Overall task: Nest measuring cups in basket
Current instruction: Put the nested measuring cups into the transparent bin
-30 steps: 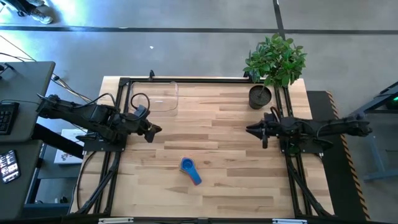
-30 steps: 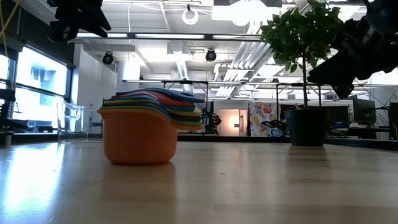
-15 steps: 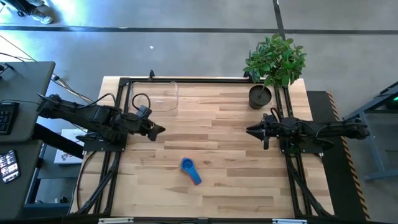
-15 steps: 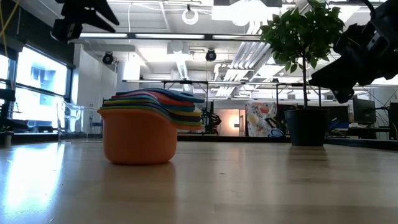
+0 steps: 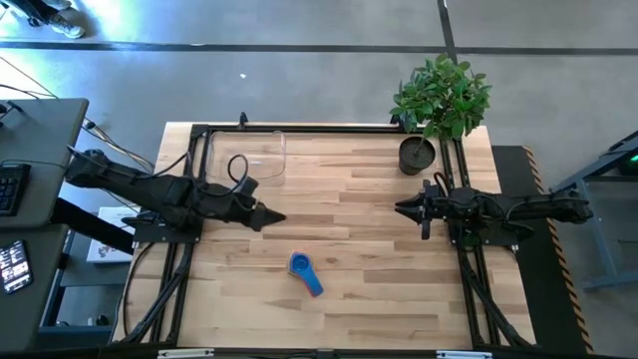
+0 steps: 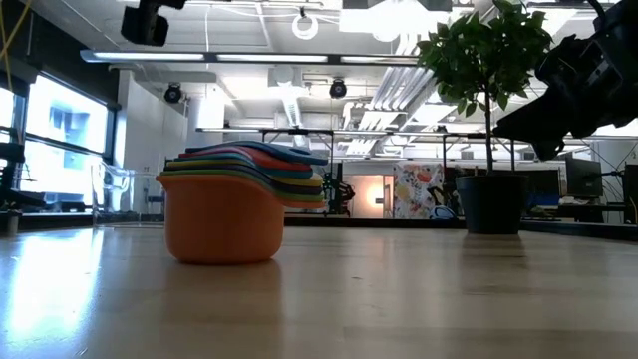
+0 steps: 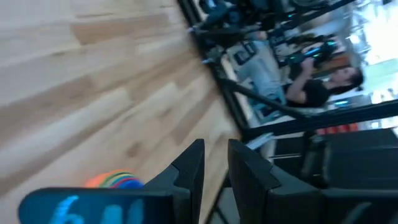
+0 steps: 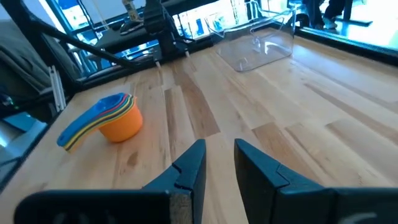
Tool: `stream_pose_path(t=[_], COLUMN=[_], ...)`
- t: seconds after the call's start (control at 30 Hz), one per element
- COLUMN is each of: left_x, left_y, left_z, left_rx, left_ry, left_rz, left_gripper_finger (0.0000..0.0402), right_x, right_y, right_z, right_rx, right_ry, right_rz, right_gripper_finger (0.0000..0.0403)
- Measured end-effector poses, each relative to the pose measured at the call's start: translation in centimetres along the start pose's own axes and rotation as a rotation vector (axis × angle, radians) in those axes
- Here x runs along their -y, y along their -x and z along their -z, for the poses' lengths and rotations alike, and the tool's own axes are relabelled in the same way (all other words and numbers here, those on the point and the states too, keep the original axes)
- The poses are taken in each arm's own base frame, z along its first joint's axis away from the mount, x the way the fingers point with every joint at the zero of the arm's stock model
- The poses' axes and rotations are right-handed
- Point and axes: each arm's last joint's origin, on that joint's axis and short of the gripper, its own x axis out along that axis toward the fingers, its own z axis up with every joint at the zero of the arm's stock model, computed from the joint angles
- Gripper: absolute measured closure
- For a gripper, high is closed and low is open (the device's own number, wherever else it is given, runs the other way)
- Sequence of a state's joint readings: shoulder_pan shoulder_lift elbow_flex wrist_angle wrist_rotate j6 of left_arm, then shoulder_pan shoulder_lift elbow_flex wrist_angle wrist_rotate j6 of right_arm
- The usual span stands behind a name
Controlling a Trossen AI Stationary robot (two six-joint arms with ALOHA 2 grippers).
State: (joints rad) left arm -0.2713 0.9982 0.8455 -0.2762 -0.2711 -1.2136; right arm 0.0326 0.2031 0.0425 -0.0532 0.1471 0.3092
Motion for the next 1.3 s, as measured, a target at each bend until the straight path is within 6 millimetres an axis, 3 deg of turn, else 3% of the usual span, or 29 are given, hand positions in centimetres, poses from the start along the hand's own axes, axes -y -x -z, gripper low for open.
stream_pose_path(t=[0.23, 0.47, 0.73, 0.93, 1.13, 1.3], left_x=[2.0, 3.6, 4.4, 6.9, 8.9, 9.4], left_y=[-1.5, -2.7, -4.5, -5.4, -6.5, -7.6], left_z=[1.4, 4.2, 7.4, 8.6, 8.7, 7.7], left_rx=[0.000, -0.049, -0.116, -0.133, -0.159, -0.133], left_ry=[-0.004, -0.047, -0.067, -0.114, -0.191, -0.250], left_rz=[0.165, 0.288, 0.331, 0.364, 0.244, 0.046], left_gripper_finger=[0.0339, 0.0339, 0.0339, 0.0339, 0.0339, 0.0339], right_x=[0.0, 0.0, 0.0, 0.0, 0.0, 0.0], right_y=[0.0, 0.0, 0.0, 0.0, 0.0, 0.0], right_z=[0.0, 0.0, 0.0, 0.0, 0.0, 0.0], right_rx=[-0.001, -0.001, -0.001, -0.002, -0.002, -0.002], right_ry=[-0.029, -0.029, -0.030, -0.030, -0.030, -0.030], right_rz=[-0.001, 0.000, 0.000, 0.000, 0.000, 0.000], right_gripper_finger=[0.0327, 0.0327, 0.0327, 0.0327, 0.0327, 0.0327])
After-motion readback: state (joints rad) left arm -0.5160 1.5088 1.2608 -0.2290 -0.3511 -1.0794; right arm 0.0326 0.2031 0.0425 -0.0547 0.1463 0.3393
